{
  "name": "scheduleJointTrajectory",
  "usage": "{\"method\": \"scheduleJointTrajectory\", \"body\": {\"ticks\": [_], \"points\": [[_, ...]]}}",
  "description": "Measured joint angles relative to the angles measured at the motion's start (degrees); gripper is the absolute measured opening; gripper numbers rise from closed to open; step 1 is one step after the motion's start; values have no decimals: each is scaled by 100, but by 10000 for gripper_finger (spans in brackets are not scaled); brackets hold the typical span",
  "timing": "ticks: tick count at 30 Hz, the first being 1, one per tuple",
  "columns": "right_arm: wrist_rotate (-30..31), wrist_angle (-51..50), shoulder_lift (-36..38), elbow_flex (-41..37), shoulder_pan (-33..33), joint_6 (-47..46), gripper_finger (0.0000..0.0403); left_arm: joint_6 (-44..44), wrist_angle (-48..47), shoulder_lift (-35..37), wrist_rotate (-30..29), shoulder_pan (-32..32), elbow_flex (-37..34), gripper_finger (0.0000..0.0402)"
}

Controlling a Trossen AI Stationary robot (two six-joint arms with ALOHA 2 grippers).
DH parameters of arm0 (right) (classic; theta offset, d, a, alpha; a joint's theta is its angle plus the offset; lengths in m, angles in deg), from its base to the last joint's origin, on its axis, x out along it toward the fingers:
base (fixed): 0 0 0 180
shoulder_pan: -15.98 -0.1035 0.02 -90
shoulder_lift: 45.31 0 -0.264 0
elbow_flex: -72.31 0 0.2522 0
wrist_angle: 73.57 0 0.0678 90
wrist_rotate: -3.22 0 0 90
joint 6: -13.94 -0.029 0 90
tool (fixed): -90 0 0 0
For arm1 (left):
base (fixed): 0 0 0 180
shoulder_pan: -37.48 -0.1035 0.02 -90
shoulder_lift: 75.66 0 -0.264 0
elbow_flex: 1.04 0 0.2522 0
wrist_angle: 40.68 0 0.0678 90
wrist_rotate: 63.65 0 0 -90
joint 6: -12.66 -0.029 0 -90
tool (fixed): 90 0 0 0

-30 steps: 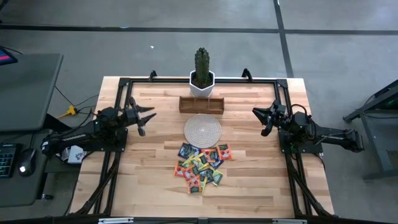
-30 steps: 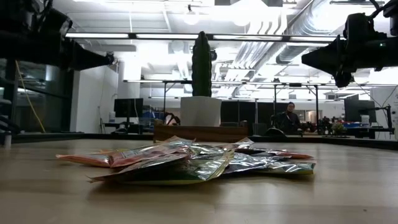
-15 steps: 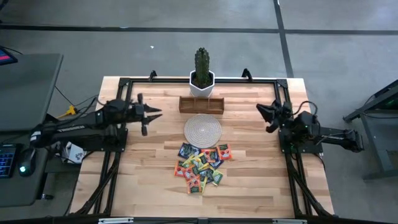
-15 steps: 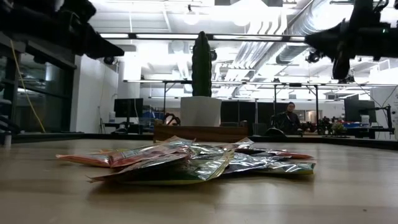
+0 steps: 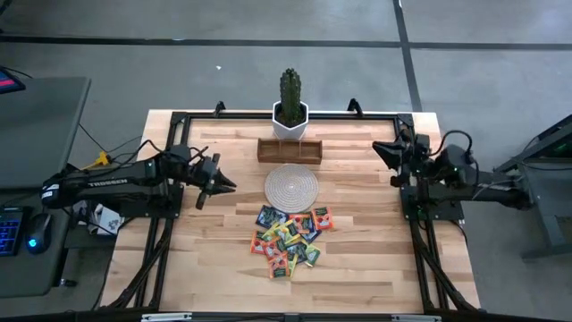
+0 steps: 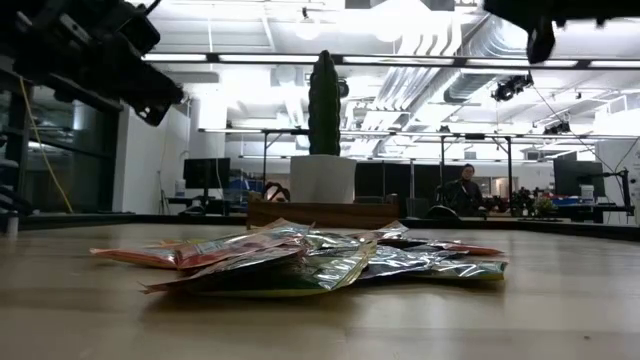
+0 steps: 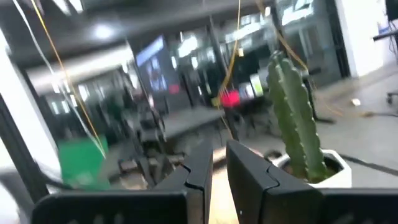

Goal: Pick & Place Tea
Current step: Put the orange tea bag into the right section of the wooden organizer

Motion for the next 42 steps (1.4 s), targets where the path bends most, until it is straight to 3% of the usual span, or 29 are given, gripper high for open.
{"method": "scheduleJointTrajectory", "body": {"ticks": [6, 13, 22, 28, 36, 39, 42], "points": [[-204, -1954, -1793, 1875, -161, 274, 44, 492, 499, -264, -396, 816, -287, 67], [-343, -3502, -3409, 3321, -229, 247, 44, 888, 1716, -1236, -1456, 2184, -368, 67], [-1375, -3666, -4429, 3684, -275, -267, 43, 1225, 3673, -3358, -2855, 3659, -368, 67], [-1456, -3723, -4909, 3681, -550, -900, 29, 1849, 5103, -4969, -3534, 4429, -62, 67], [-1165, -3683, -5360, 3681, -934, -915, 3, 2062, 4943, -6697, -4197, 4869, 1659, 67], [-1057, -3756, -5499, 3681, -1160, -809, 3, 2002, 3907, -7052, -4341, 4854, 2325, 67], [-895, -3878, -5630, 3681, -1421, -779, 6, 2489, 2470, -7260, -4735, 4861, 2860, 67]]}}
